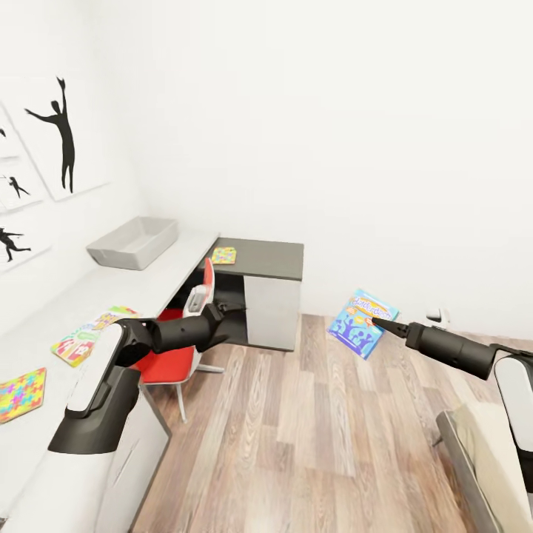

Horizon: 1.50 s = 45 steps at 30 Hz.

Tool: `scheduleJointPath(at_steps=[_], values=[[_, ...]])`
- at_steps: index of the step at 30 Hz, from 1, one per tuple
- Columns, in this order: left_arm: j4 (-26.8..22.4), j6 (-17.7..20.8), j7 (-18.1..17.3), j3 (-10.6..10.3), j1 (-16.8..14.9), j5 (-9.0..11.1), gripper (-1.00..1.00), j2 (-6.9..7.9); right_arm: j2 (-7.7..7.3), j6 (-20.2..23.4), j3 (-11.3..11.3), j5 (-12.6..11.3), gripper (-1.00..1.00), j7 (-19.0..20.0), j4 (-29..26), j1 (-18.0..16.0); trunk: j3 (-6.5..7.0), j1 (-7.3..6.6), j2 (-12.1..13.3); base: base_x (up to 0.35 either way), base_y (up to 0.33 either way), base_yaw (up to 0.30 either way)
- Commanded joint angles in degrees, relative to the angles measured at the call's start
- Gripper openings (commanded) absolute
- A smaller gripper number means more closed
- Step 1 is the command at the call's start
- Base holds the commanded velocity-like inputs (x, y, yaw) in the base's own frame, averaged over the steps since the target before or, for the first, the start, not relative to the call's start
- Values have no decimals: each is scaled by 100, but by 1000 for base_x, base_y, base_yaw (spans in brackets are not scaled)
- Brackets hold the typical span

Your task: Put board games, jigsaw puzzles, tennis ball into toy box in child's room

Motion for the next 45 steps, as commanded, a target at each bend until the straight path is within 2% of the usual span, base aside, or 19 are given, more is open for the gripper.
scheduleJointPath(at_steps=[1, 6, 20, 33, 45], values=[[-2, -6, 59, -5, -7, 54, 100, 1, 2, 35, -9, -4, -100, 42, -5, -5, -12, 3, -12, 0, 0, 300], [-2, -6, 58, -7, -10, 45, 100, 2, 25, 35, 2, -5, -100, 46, -2, 16, -12, 3, -12, 0, 0, 199], [-4, 0, 41, 1, -9, 45, 100, 13, 38, 35, -6, -5, -100, 49, 8, 28, -12, 3, -12, 14, 0, 20], [-11, 11, -87, 0, 58, 35, 100, 62, 10, 35, -12, -5, -100, 57, 0, 6, -12, 3, -12, 292, 0, 17], [-11, 6, -86, -14, 64, 32, 100, 54, 5, 35, -9, -5, -100, 60, -1, 4, -12, 3, -12, 299, -31, 266]])
